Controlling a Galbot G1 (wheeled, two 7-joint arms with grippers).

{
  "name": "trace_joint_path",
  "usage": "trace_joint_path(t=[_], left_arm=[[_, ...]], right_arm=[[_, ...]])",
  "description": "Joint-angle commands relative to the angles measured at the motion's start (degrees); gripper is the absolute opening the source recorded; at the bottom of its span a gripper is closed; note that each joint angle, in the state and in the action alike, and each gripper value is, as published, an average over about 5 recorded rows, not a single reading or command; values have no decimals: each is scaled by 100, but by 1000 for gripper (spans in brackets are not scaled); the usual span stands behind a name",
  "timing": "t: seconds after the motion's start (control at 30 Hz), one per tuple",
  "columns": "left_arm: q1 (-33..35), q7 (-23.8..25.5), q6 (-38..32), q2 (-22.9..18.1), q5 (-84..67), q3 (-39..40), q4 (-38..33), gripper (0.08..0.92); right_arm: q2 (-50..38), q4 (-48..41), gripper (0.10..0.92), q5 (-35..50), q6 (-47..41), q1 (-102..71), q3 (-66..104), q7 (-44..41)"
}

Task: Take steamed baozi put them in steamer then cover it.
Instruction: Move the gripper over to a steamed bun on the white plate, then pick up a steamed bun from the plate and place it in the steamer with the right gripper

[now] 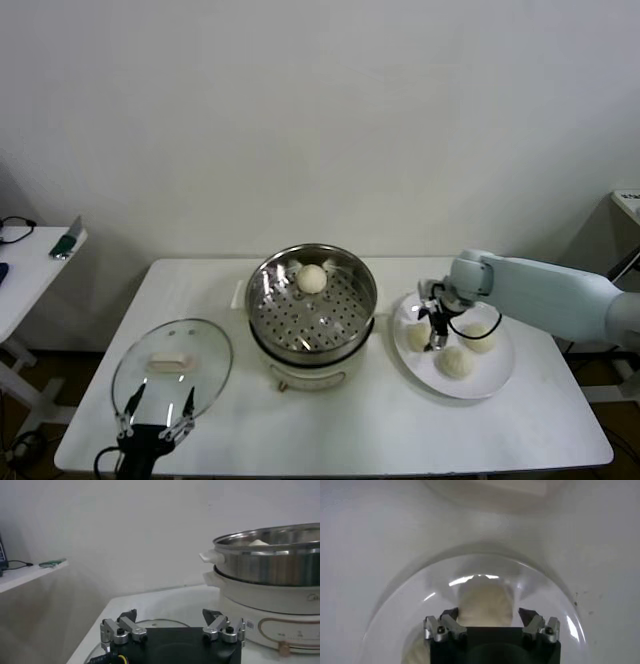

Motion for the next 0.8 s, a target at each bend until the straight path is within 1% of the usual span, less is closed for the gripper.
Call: trace_joint_path(t=[0.03,0.13,0.3,0.47,0.67,0.8], left_arm=[[-3,-11,8,6,28,-5,26,823],[-8,-16,11,1,42,-5,27,823],[-13,-21,16,-9,54,-5,15,823],[-11,-22,15,-4,62,2,12,823],[-22,-11,29,32,63,6,20,823],[-50,-1,52,48,66,17,9,823]], right_arm=[[42,-69,716,-18,21,-26,58,-176],[13,-39,688,43,46,62,33,-233],[-115,59,677,158,168,447,-119,-446],[-301,357,661,489,408,1624,-861,-798],[-305,1003,653,1180,716,3750,-1969,-1257],[-36,1555,653,2165,557,4809,-2105,-1228]])
